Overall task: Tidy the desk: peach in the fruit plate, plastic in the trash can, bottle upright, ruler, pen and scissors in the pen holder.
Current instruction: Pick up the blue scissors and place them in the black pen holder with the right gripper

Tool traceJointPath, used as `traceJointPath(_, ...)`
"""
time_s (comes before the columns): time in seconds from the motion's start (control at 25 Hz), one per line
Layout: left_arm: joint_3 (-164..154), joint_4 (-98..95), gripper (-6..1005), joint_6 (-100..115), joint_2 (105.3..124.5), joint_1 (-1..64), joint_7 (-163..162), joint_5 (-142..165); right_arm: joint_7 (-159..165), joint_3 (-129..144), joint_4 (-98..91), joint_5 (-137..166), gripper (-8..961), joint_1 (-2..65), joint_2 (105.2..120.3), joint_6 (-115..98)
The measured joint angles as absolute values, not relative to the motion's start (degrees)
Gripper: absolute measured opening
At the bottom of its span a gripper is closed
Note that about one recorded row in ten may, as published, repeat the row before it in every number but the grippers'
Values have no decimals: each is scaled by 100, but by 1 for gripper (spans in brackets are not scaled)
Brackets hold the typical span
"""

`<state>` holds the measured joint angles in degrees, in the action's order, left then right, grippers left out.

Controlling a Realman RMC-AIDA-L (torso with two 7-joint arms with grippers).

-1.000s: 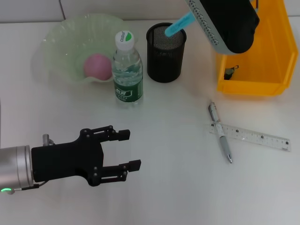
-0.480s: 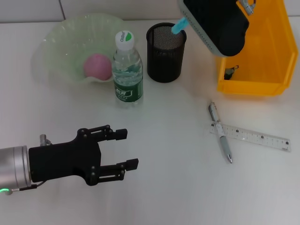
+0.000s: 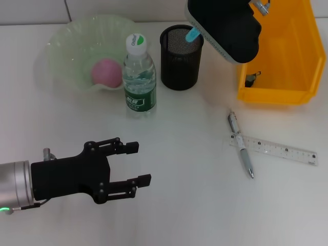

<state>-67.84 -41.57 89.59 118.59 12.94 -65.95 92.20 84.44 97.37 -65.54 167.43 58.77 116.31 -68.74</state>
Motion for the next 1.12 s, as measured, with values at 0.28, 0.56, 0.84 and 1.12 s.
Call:
traceJointPath(0.28,-6777,-4140,771,8965,11865,1272,-6599,9177,8223,9861,-6270,16744,237,5991,11564,-6503)
traceJointPath(0.56,-6776,-4124,773,8974,11866,1238,-6599,9056,8120,10071,-6051,16743,238,6087,11557,-6298)
traceJointPath(0.84,-6782,-4121,776,8974,11865,1251,-6576,9052,8102,10299,-5885,16740,239,6154,11629,-6283)
traceJointPath(1.12,-6823,-4115,779,8985,11865,1239,-6559,9052,8102,10396,-5790,16736,239,6182,11671,-6257)
